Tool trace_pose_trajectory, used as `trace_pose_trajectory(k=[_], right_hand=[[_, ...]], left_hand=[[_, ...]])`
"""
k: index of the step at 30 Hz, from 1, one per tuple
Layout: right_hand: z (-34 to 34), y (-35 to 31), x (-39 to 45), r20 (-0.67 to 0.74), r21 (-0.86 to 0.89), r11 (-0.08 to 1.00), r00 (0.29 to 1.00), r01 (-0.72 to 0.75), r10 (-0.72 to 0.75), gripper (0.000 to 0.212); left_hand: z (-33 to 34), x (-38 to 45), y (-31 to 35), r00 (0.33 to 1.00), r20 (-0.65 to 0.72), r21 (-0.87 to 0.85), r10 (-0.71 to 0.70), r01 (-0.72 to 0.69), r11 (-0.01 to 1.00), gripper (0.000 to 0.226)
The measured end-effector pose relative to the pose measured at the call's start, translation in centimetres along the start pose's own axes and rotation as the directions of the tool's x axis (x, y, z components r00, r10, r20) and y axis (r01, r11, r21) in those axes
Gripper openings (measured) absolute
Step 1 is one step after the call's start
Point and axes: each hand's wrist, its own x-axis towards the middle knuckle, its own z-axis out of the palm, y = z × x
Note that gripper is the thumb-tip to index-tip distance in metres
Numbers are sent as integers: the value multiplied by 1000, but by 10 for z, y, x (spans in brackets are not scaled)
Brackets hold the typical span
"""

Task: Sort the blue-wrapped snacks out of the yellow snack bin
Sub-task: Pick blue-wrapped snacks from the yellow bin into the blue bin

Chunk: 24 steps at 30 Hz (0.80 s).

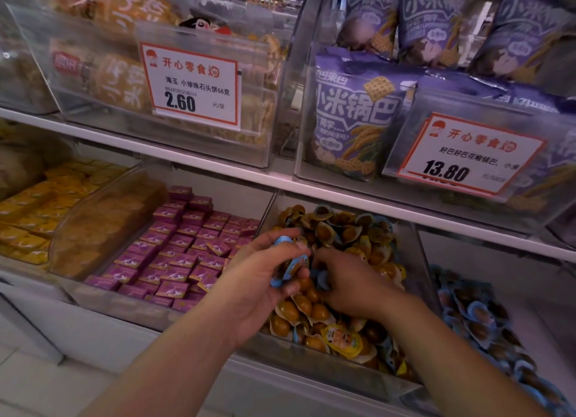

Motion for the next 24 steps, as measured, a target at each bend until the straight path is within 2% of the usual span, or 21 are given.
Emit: trace_pose_trajectory(k=[8,12,15,16,17,18,19,20,21,22,24], right_hand=[[-8,-4,-11,-82,149,987,995,-52,65,27],[-26,-11,-15,-241,401,914,955,-63,171,20],[-36,-16,-26,-167,564,816,951,-124,259,35],[-37,-19,-31,-120,654,741,946,-153,302,35],[-37,-22,-37,-56,797,579,932,-175,359,31],[-36,-25,-43,39,927,331,920,-179,390,29],[-37,-30,-50,141,983,62,921,-175,364,30],[-38,-36,-58,222,972,-137,931,-189,290,36],[-38,-41,-66,264,944,-256,943,-209,205,43],[-39,-46,-73,268,925,-316,952,-212,145,48],[-42,-53,-85,245,904,-388,961,-178,129,47]], left_hand=[[0,6,-3,1000,-23,0,10,-10,1000,50],[1,7,-5,998,-54,1,16,-16,1000,35],[5,8,-8,995,-96,13,40,-39,999,31],[7,9,-9,991,-117,22,65,-63,998,31],[10,9,-12,983,-138,64,118,-110,992,31],[13,9,-16,963,-159,178,217,-189,966,30],[17,8,-22,919,-163,351,360,-287,891,30],[22,6,-29,855,-124,513,504,-379,770,32],[28,3,-37,794,-39,621,606,-456,637,36],[36,-2,-44,755,64,678,653,-513,527,40],[51,-7,-59,714,253,745,653,-574,339,49]])
